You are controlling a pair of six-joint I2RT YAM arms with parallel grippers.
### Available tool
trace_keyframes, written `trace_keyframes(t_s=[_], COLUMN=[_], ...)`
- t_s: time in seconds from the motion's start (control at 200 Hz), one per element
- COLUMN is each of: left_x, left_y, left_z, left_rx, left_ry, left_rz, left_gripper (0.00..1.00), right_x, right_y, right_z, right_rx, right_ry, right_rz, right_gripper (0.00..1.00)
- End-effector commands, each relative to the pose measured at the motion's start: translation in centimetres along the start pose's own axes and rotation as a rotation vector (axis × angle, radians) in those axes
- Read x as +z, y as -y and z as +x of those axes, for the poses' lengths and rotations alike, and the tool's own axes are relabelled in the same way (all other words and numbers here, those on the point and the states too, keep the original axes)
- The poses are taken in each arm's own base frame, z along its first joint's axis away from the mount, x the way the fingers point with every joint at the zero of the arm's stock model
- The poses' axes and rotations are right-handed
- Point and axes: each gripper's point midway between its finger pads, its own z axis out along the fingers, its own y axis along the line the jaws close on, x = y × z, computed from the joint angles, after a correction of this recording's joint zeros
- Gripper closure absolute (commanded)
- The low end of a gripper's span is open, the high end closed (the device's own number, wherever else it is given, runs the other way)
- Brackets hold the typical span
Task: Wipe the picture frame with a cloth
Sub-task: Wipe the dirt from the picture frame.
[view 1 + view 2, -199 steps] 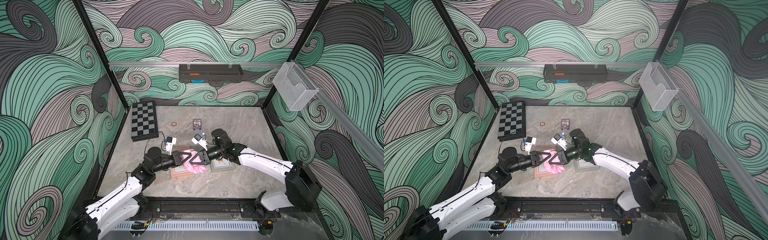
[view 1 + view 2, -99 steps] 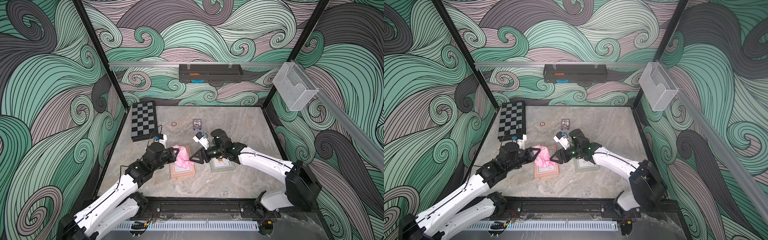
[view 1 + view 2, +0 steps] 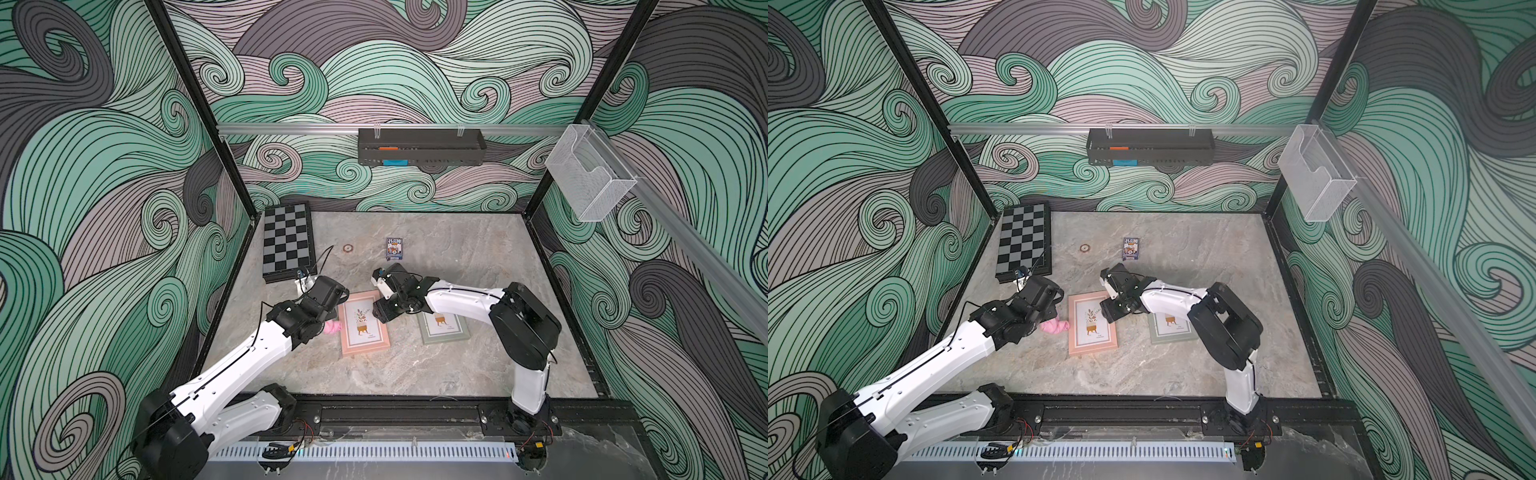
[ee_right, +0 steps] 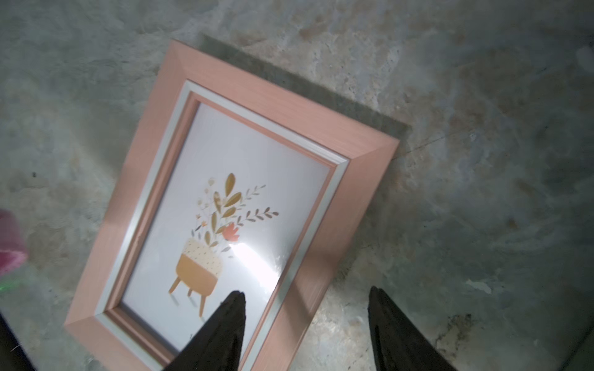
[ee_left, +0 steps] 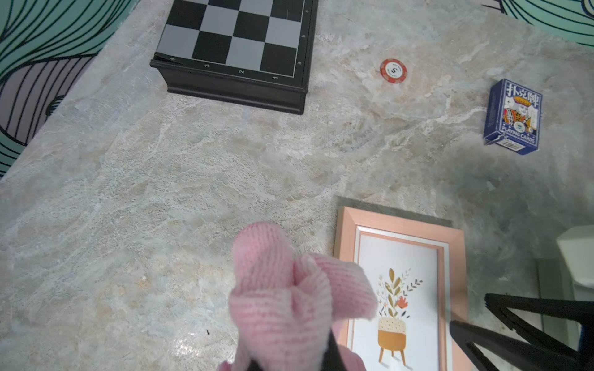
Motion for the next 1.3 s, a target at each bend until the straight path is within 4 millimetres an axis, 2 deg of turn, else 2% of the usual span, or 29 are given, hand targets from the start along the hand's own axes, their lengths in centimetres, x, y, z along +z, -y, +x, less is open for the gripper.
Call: trace_keyframes(t_s=[0.0, 0.25, 0.47, 0.6, 0.68, 0.841, 0.936, 1.031, 1.091, 1.166, 1.296], left_x=[-0.1, 0.5, 1.3, 1.5, 1.5, 2.3, 3.7, 6.2, 7.8, 10.3, 12.8], left_y=[-0.5, 0.4, 1.9, 2.7, 3.4, 5.7, 7.2, 9.0, 10.6, 12.8, 16.5], left_z=[-0.6, -0.1, -0.2, -0.8, -1.4, -2.7, -3.3, -3.1, -2.7, -1.2, -0.1], left_rx=[-0.011, -0.013, -0.029, -0.05, -0.069, -0.131, -0.186, -0.256, -0.282, -0.27, -0.313], left_ry=[0.041, 0.024, 0.007, 0.017, 0.027, 0.042, 0.028, -0.01, -0.042, -0.129, -0.186], left_rz=[-0.021, 0.011, 0.037, 0.054, 0.077, 0.19, 0.248, 0.297, 0.329, 0.348, 0.459], left_gripper=[1.0, 1.0, 1.0, 1.0, 1.0, 1.0, 1.0, 1.0, 1.0, 1.0, 1.0], right_x=[0.5, 2.4, 2.6, 2.6, 2.7, 3.1, 3.1, 3.1, 3.0, 2.9, 3.1], right_y=[1.5, 1.4, 1.3, 1.6, 2.4, 3.7, 4.3, 4.7, 5.0, 5.0, 5.0], right_z=[-0.5, 1.7, 3.6, 4.0, 4.4, 5.2, 5.6, 5.9, 5.9, 5.7, 5.4], right_rx=[0.006, 0.004, -0.025, -0.032, -0.022, 0.021, 0.045, 0.062, 0.074, 0.08, 0.078], right_ry=[-0.012, -0.095, -0.161, -0.178, -0.192, -0.229, -0.238, -0.242, -0.241, -0.239, -0.237], right_rz=[0.104, 0.113, 0.165, 0.221, 0.258, 0.289, 0.294, 0.299, 0.302, 0.299, 0.294], right_gripper=[0.37, 0.39, 0.43, 0.5, 0.61, 0.67, 0.7, 0.71, 0.7, 0.69, 0.69])
